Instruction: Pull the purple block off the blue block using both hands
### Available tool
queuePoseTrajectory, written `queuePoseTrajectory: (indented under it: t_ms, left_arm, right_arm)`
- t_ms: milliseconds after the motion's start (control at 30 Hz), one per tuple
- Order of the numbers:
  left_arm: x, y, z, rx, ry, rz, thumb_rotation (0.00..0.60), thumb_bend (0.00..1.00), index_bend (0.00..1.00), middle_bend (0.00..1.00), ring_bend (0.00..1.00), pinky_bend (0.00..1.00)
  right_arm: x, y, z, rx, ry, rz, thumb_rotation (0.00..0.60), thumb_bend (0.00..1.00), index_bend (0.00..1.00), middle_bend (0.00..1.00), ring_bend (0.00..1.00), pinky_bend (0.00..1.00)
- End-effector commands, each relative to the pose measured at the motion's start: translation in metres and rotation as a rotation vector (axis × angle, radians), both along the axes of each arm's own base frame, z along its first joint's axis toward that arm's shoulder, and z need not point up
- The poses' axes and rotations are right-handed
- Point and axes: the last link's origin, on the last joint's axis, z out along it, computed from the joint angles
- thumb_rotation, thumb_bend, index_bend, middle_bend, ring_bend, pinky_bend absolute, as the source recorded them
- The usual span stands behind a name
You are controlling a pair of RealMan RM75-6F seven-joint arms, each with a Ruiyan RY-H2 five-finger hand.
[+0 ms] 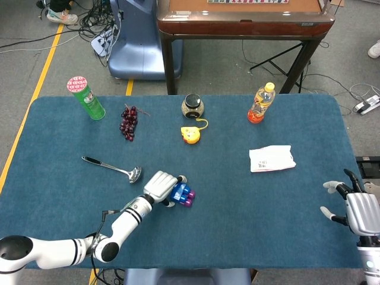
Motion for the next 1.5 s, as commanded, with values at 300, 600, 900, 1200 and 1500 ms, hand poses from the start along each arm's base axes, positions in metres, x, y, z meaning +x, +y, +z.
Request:
queuePoseTrajectory:
  t_ms: [300, 600, 900, 1200, 1500]
  left_arm:
    - [0.000, 0.003, 0.002, 0.021, -0.011, -0.001, 0.600, 0.08, 0.53, 0.96, 0.92, 1.00]
    - [-0.001, 0.004, 0.013, 0.040, -0.092, 0.056, 0.600, 0.08, 0.63, 0.96, 0.92, 1.00]
    - [-0.006, 0.008, 0.038, 0.081, -0.251, 0.193, 0.600, 0.08, 0.67, 0.97, 0.92, 1.00]
    - [-0.003, 0.019, 0.068, 0.158, -0.490, 0.316, 0.600, 0.09, 0.66, 0.98, 0.93, 1.00]
    - [0.004, 0.025, 0.100, 0.217, -0.715, 0.410, 0.600, 0.16, 0.68, 0.98, 0.93, 1.00]
  right_arm:
    - [0.000, -0.002, -0.003, 0.007, -0.007, 0.006, 0.600, 0.06, 0.41, 0.49, 0.34, 0.55]
    - [0.009, -0.008, 0.004, -0.017, -0.036, 0.038, 0.600, 0.06, 0.41, 0.52, 0.37, 0.55]
    - [0.047, -0.033, 0.019, -0.012, -0.099, 0.134, 0.600, 0.06, 0.41, 0.60, 0.51, 0.69]
    - [0.112, -0.077, 0.029, 0.069, -0.187, 0.217, 0.600, 0.03, 0.41, 0.83, 0.82, 0.85]
    - [0.185, -0.118, 0.023, 0.263, -0.219, 0.187, 0.600, 0.00, 0.38, 0.95, 0.95, 0.95]
